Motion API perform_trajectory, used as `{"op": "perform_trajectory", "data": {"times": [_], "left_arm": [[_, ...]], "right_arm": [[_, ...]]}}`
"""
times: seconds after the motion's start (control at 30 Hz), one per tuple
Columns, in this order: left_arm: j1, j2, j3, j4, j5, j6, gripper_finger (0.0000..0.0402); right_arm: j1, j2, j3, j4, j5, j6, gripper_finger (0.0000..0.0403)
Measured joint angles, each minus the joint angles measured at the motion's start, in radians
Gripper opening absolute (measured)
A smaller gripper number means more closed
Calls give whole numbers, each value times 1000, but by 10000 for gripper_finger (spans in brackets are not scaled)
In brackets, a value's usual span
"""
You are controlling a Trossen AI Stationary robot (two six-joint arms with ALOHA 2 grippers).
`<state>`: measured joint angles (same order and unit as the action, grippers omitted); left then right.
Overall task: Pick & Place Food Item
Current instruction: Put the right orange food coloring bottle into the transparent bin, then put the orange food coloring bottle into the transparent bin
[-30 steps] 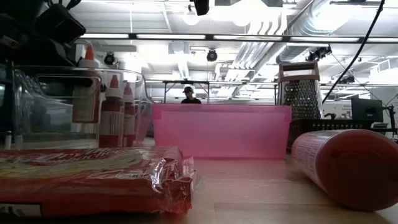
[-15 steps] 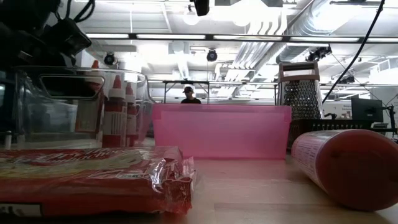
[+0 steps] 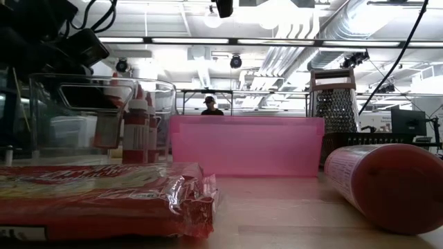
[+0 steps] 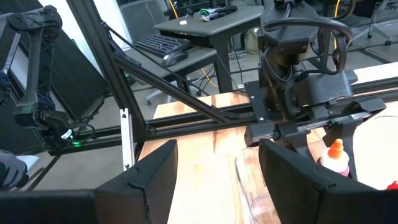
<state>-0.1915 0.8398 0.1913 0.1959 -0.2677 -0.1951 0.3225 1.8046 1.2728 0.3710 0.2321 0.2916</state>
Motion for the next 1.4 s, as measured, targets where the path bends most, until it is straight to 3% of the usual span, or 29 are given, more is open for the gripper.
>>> {"op": "perform_trajectory", "data": {"times": [0.67, 1.03, 1.4], "left_arm": [[0, 0, 0, 2, 4, 4, 175], [0, -3, 0, 84, 11, 67, 175], [-1, -148, 0, 57, 30, 90, 175]], "right_arm": [[0, 0, 0, 0, 0, 0, 211], [0, 0, 0, 0, 0, 0, 211], [0, 0, 0, -2, 0, -3, 211]]}}
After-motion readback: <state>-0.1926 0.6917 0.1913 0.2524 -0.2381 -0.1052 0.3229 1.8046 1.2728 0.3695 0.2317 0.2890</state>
